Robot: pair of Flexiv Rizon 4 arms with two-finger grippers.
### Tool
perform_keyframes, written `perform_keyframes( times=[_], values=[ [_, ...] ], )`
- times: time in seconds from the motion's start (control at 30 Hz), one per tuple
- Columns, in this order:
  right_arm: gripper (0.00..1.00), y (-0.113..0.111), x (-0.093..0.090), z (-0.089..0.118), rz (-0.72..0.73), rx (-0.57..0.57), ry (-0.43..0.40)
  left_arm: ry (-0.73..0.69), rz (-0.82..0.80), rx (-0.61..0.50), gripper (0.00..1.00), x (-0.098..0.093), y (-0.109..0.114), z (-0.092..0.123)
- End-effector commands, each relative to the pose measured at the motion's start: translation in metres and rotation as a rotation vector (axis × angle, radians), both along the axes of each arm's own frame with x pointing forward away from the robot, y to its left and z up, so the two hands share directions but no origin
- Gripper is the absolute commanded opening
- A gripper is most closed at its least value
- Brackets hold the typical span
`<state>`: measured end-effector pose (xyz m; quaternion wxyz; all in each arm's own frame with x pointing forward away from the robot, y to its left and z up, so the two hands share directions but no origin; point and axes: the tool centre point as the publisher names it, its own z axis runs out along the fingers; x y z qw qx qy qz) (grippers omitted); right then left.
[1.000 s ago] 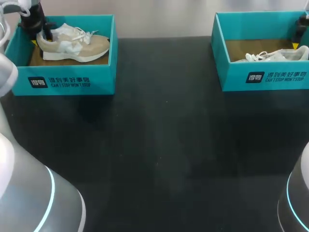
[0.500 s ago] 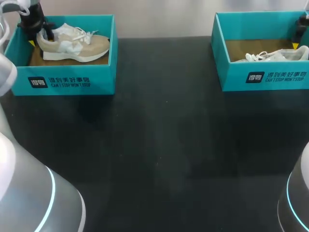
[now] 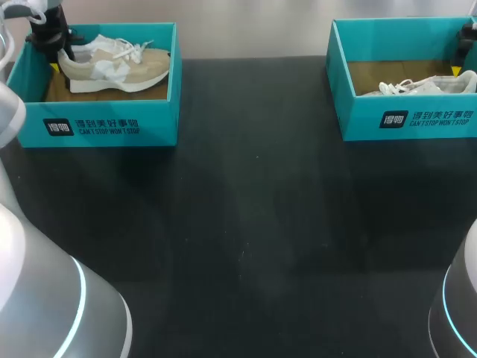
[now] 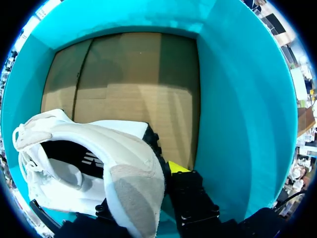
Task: Take the shoe out of the shoebox, open the shoe tongue, remove and reinsert the insole, then place the shoe into the shoebox
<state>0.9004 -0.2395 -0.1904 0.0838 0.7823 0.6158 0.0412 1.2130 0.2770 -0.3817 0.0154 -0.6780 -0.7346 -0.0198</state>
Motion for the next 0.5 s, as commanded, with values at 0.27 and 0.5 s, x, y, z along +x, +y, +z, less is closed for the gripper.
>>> perform_keyframes(
  times=[0.27,0.5],
  values=[
    [1.0,0.0,-0.001,0.0,-0.001,-0.001,-0.001,0.127,0.006,-0.017,0.0,0.005,0.014,0.027],
    [1.0,0.0,-0.001,0.0,-0.001,-0.001,-0.001,0.102,0.011,-0.033,0.0,0.005,0.023,0.045]
  ],
)
